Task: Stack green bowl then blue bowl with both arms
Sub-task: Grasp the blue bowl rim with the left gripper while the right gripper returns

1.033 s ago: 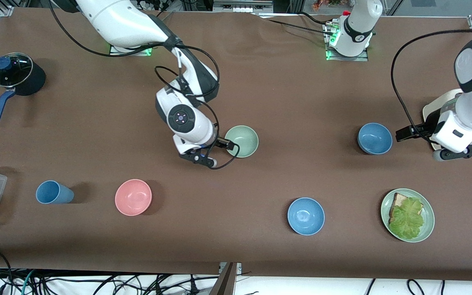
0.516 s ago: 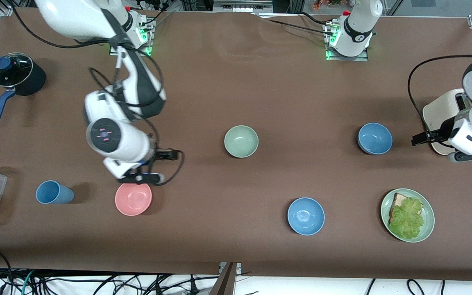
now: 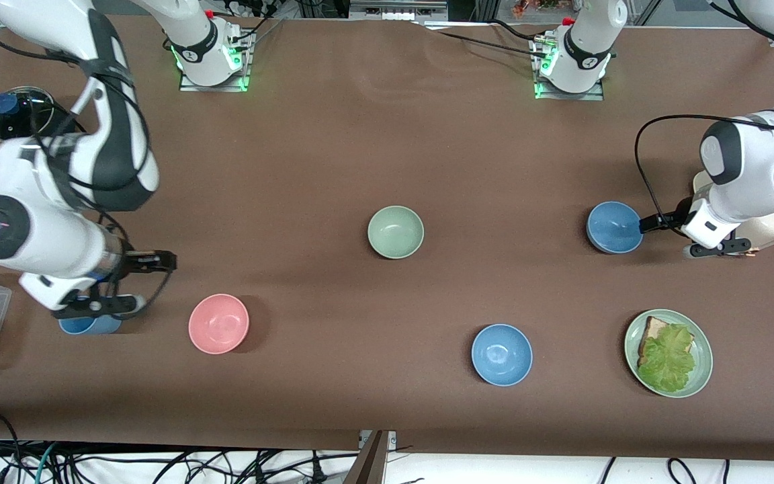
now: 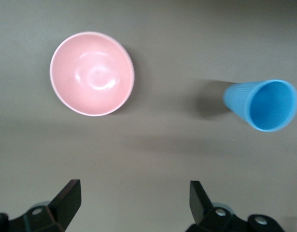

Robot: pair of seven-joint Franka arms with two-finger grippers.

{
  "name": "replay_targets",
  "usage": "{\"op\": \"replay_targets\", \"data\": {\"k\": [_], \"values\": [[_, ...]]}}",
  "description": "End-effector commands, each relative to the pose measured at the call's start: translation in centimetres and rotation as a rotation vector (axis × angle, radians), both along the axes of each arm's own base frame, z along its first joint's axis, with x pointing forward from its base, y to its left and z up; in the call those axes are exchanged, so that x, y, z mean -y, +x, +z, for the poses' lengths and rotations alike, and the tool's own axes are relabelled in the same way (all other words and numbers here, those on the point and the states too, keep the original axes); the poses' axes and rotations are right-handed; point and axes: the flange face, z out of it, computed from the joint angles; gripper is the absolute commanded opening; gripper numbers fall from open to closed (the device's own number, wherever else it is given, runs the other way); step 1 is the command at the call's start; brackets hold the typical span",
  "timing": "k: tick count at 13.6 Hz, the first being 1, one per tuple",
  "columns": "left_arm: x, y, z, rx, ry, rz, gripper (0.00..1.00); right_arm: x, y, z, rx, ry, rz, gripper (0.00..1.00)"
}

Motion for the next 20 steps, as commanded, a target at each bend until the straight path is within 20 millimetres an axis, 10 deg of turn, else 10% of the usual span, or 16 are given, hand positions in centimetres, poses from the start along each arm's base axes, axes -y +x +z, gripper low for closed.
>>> {"op": "replay_targets", "data": {"k": [1, 10, 15, 17, 20], "values": [[0.0, -1.0, -1.5, -0.012, -0.01, -0.013, 1.0, 3.9, -2.1, 5.5, 0.012, 0.032, -0.031, 0.99], [0.6, -2.5, -3.9, -0.068, -0.03, -0.007, 0.77, 6.7, -7.1, 15.3, 0.092, 0.036, -0.051, 0.99], [2.0, -2.3, -4.5, -0.077, -0.029, -0.019, 0.36, 10.1, -9.3, 16.8, 0.113, 0.062, -0.085, 0.99], [2.5, -2.0, -4.3, -0.074, -0.029, -0.03, 0.02, 10.4, -10.4, 17.0, 0.101, 0.065, -0.072, 0.99], [3.3, -1.8, -4.0, -0.065, -0.05, -0.015, 0.0, 11.3, -11.2, 17.0, 0.088, 0.065, -0.081, 0.99]]}}
